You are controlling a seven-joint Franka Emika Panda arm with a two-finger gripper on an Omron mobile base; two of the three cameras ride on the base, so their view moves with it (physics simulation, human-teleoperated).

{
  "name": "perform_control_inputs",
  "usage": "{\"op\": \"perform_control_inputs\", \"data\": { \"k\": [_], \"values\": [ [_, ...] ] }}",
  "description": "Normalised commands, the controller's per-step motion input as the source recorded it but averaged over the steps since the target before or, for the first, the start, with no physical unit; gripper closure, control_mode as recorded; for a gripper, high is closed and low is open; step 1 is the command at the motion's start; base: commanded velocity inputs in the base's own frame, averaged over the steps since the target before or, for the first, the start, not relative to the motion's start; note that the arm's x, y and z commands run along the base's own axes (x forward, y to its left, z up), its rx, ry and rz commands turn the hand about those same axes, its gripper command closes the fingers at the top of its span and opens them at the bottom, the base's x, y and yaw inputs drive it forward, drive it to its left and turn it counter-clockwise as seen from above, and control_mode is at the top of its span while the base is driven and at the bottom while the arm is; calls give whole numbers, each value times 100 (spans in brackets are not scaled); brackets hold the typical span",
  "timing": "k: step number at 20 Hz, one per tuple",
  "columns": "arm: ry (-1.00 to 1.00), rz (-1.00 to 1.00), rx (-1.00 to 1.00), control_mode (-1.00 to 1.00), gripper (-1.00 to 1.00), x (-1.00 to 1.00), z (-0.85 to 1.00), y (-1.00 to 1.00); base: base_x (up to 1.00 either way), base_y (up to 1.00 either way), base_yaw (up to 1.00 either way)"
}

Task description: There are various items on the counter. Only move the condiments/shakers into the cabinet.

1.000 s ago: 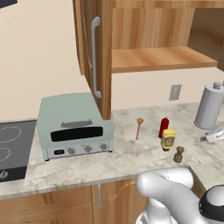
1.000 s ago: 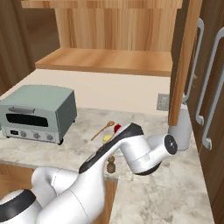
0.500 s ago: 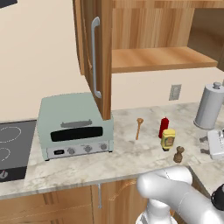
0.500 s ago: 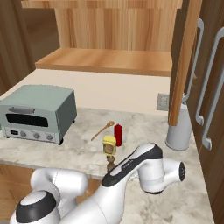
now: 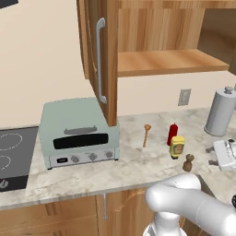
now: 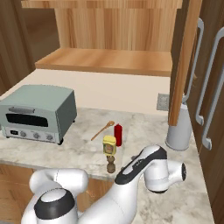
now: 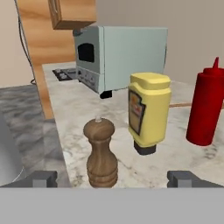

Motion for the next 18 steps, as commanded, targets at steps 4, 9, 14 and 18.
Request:
{"op": "perform_control_inputs", "data": {
  "k": [4, 9, 14, 18],
  "values": [
    [3, 3, 0, -100, -100, 8, -16, 4, 0, 0, 0],
    [3, 8, 0, -100, -100, 0, -19, 31, 0, 0, 0],
    [2, 7, 0, -100, -100, 0, -10, 32, 0, 0, 0],
    [5, 3, 0, -100, -100, 3, -8, 0, 0, 0, 0]
  ]
}}
